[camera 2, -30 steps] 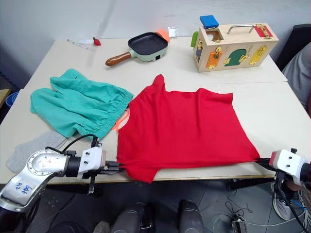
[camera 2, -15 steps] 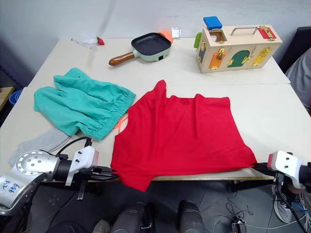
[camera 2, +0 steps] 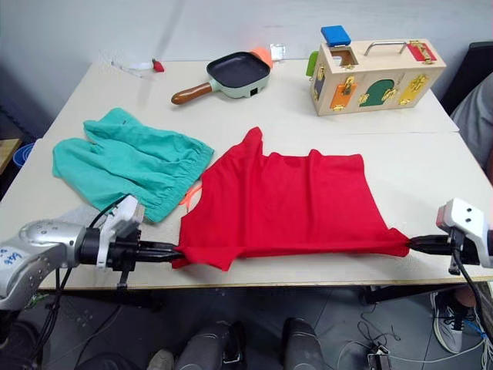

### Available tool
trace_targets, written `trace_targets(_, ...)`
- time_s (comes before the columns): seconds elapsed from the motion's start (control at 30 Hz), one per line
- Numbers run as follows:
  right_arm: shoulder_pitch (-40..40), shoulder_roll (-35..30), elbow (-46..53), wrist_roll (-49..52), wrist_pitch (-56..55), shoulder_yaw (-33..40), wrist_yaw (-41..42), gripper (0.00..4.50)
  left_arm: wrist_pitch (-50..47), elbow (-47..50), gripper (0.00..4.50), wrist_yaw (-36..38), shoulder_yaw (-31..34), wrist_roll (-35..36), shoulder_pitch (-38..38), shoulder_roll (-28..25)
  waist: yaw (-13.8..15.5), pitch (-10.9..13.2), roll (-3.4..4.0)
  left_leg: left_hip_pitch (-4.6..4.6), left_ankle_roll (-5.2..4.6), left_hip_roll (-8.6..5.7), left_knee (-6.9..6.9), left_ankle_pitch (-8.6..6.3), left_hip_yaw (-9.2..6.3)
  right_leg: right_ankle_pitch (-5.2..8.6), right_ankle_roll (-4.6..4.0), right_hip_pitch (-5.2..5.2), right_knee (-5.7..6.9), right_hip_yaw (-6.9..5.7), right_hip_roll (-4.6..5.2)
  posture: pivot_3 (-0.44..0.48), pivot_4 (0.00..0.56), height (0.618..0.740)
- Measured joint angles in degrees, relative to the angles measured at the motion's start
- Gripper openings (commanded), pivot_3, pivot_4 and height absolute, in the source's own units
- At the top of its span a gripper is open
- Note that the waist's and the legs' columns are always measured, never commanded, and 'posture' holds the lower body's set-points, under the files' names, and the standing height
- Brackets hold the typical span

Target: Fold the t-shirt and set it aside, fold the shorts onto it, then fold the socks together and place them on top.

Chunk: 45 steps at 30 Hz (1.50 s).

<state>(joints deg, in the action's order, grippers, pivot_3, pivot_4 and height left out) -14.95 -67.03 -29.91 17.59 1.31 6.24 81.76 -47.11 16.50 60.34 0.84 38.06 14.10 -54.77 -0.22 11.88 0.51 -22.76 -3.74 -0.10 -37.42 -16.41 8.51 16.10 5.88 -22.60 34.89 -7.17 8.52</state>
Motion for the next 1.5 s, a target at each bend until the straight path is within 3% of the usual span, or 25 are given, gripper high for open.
trace_targets(0.3, -7.2, 5.4, -4.4, -5.5, -0.6, -3.7, -3.4, 0.06, -5.7, -5.9, 0.0, -4.9, -1.9, -1.0, 3.5, 4.4, -0.1, 0.0, 0.0, -0.39, -0.14, 0.03, -0.39, 0.08, -0.02, 0.0, 0.0, -0.21, 0.18, -0.09, -0.06, 0.0, 0.15, 0.74)
trace_targets(0.4, -7.4, 7.3, -4.5, -5.6, -1.2, -3.1, -5.6, 0.0, -6.2, -6.3, 0.7, -6.3, -1.4, -1.0, 3.5, 5.3, -0.1, 0.0, -0.04, -0.39, -0.05, 0.04, -0.45, 0.03, -0.04, 0.0, 0.0, -0.18, 0.21, -0.09, -0.06, 0.0, 0.15, 0.74)
trace_targets(0.5, -6.6, 8.9, -3.8, -3.7, 1.4, -0.2, -7.7, 0.67, -4.8, -7.4, 1.64, -8.9, 1.3, -1.6, 3.5, 7.3, 0.0, 0.0, -0.03, -0.39, -0.05, 0.03, -0.49, 0.02, -0.04, 0.0, 0.01, -0.18, 0.26, -0.09, -0.04, 0.0, 0.15, 0.74)
trace_targets(0.67, -2.4, 8.9, 0.4, 0.1, 0.2, 7.6, -9.1, 2.44, 3.2, -7.4, 3.26, -13.0, 9.0, -2.5, 0.9, 12.0, 0.0, 0.0, -0.04, -0.4, -0.06, 0.02, -0.5, 0.0, -0.07, -0.01, 0.02, -0.15, 0.23, -0.12, -0.03, 0.0, 0.15, 0.74)
trace_targets(0.73, -1.6, 8.9, 2.6, 2.2, 0.9, 10.7, -10.3, 3.07, 6.5, -6.3, 3.26, -12.7, 11.6, -2.3, -0.8, 13.3, 0.0, 0.0, -0.04, -0.41, -0.04, 0.03, -0.51, -0.01, -0.07, -0.02, 0.03, -0.16, 0.22, -0.11, -0.02, 0.0, 0.15, 0.74)
trace_targets(0.83, 2.3, 9.8, 12.5, 9.5, 8.5, 15.6, -10.7, 2.97, 11.9, -1.7, 3.07, -7.6, 13.7, -1.2, -5.0, 13.2, 0.0, 0.0, -0.06, -0.38, 0.04, 0.12, -0.48, -0.07, -0.08, -0.01, 0.02, -0.15, 0.19, -0.1, -0.05, 0.0, 0.15, 0.74)
trace_targets(0.97, 8.2, 12.2, 26.6, 14.3, 13.2, 14.3, -9.0, 1.71, 21.0, 2.6, 2.03, 1.3, 9.8, -4.8, -11.3, 9.6, 0.0, -0.1, -0.02, -0.33, 0.11, 0.12, -0.41, -0.17, -0.03, 0.0, 0.0, -0.16, 0.14, -0.08, -0.05, 0.0, 0.15, 0.74)
trace_targets(1.13, 9.4, 16.8, 31.0, 10.8, 4.8, 7.4, -5.8, 0.01, 30.9, 2.5, 0.42, 4.6, 3.1, -11.2, -11.8, 11.2, 0.5, -0.1, -0.06, -0.38, 0.05, 0.06, -0.4, -0.21, -0.03, -0.04, 0.05, -0.17, 0.06, -0.07, 0.01, 0.0, 0.15, 0.74)
trace_targets(1.17, 9.4, 17.6, 31.0, 10.3, 3.0, 6.6, -5.1, 0.0, 32.5, 2.4, 0.1, 5.2, 1.5, -12.5, -11.4, 11.3, 0.5, -0.1, -0.06, -0.39, 0.02, 0.05, -0.4, -0.23, -0.03, -0.04, 0.05, -0.19, 0.06, -0.06, 0.01, 0.0, 0.15, 0.74)
trace_targets(1.33, 9.5, 18.7, 29.2, 7.8, -3.9, 3.0, -1.8, 0.0, 37.9, -1.1, 0.04, 7.0, -7.5, -18.9, -7.5, 13.7, 0.4, -0.1, -0.06, -0.41, -0.04, 0.03, -0.4, -0.27, -0.03, -0.04, 0.05, -0.2, 0.06, -0.09, 0.0, 0.0, 0.15, 0.74)
trace_targets(1.5, 9.3, 19.0, 26.1, 6.4, -6.7, 2.6, -1.2, 0.0, 39.1, -6.7, 0.04, 3.9, -12.6, -25.0, -2.2, 17.9, 0.3, -0.1, -0.08, -0.4, -0.09, 0.04, -0.5, -0.26, -0.04, -0.04, 0.06, -0.14, 0.1, -0.13, -0.01, 0.0, 0.15, 0.74)
